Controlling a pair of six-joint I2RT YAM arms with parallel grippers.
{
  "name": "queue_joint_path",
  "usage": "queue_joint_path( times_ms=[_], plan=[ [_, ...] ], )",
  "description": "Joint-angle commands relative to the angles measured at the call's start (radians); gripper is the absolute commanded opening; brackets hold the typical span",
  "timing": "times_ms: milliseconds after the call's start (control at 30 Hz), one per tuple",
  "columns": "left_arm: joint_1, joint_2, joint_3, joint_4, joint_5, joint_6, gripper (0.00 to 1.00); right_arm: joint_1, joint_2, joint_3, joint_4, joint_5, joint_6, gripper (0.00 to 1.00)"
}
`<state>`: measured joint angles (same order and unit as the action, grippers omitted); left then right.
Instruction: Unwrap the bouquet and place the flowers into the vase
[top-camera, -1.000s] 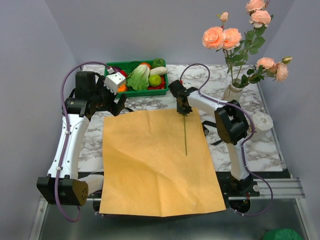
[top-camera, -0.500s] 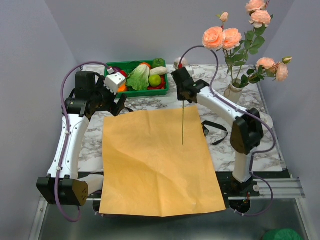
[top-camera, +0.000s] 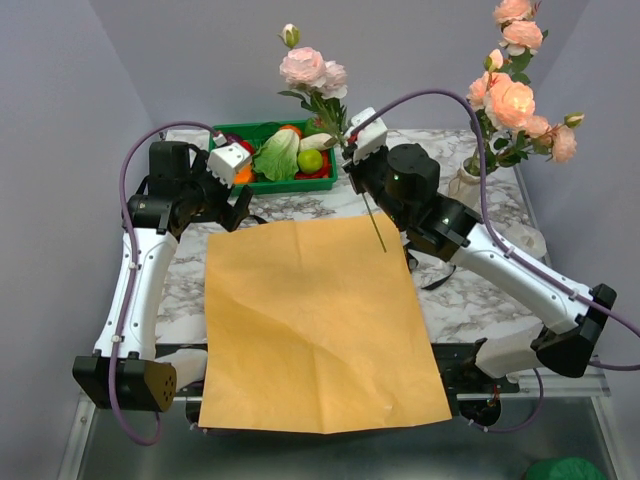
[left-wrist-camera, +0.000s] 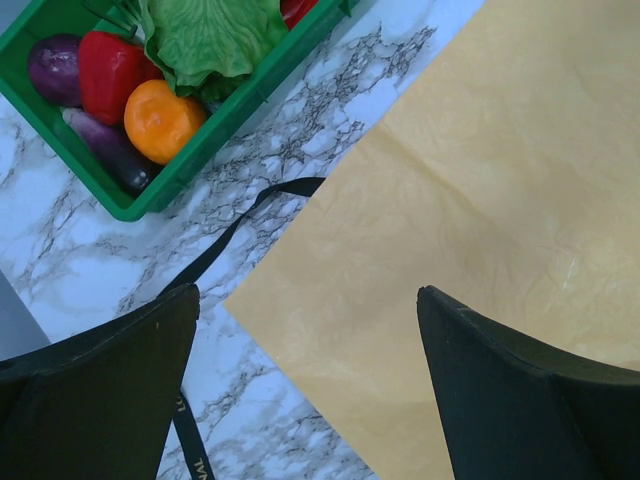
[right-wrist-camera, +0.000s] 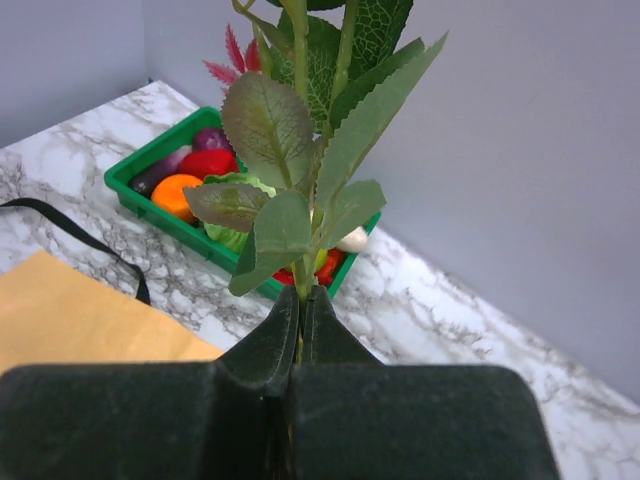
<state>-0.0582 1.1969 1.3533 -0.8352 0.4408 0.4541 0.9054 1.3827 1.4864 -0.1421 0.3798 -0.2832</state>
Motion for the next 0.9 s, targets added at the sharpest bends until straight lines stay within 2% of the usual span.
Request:
queue_joint_path(
  times_ms=[0,267,467,533,567,633,867],
  plan=[
    [0.008,0.000,0.040,-0.016,0.021,-0.023,0.99,0.058,-0.053,0.113,0.041,-0.009,-0.186,0.01],
    [0.008,0.004,0.053,-0.022,0.016,-0.020,0.99,0.092,-0.200,0.250,0.024,-0.009,-0.192,0.01],
    [0.008,0.015,0.064,-0.025,0.024,-0.022,0.99,0.092,-0.359,0.124,0.222,0.144,-0.249,0.01],
    [0.008,0.015,0.070,-0.024,0.033,-0.023,0.99,0.090,-0.401,0.063,0.310,0.206,-0.332,0.01],
    [0.008,0.021,0.079,-0.022,0.047,-0.029,0.99,0.069,-0.413,-0.005,0.434,0.303,-0.428,0.01],
    [0.008,0.033,0.087,-0.019,0.062,-0.041,0.99,0.008,-0.415,-0.055,0.476,0.309,-0.461,0.01],
    [0.008,0.053,0.096,-0.013,0.082,-0.068,0.99,-0.275,-0.367,-0.124,0.512,0.182,-0.271,0.01]
  ],
)
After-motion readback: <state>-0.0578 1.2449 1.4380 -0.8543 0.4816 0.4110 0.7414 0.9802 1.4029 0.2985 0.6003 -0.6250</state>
